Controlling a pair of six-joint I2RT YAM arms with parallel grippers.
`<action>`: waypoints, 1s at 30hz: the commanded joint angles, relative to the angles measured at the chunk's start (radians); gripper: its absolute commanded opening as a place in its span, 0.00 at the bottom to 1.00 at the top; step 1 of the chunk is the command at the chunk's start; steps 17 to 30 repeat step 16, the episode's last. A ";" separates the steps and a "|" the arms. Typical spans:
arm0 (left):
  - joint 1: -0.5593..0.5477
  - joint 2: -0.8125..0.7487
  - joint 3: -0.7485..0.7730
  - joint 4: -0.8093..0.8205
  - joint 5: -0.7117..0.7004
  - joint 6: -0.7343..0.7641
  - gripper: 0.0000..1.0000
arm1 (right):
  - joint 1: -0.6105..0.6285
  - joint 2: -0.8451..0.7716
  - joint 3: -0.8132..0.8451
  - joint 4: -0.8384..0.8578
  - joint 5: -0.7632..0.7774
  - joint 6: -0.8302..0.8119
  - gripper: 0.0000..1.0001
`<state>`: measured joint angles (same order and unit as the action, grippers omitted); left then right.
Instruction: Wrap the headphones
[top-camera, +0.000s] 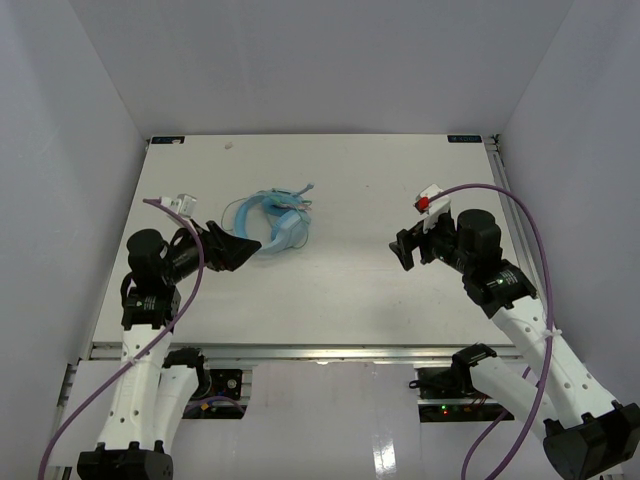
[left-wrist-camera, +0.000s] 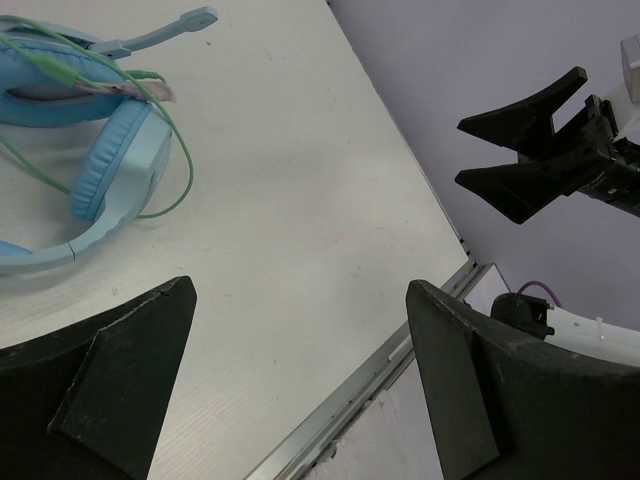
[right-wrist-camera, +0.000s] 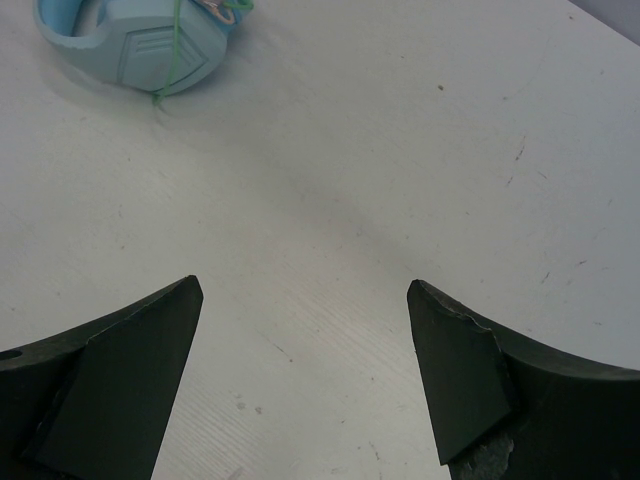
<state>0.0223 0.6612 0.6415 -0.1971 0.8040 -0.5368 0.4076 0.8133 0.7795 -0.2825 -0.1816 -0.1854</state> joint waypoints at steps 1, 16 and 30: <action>-0.005 -0.018 0.005 -0.015 0.001 0.013 0.98 | -0.003 -0.001 -0.002 0.042 0.016 0.002 0.90; -0.005 -0.021 0.018 -0.023 0.001 0.014 0.98 | -0.002 0.004 0.012 0.051 0.036 0.002 0.90; -0.005 -0.021 0.018 -0.023 0.001 0.014 0.98 | -0.002 0.004 0.012 0.051 0.036 0.002 0.90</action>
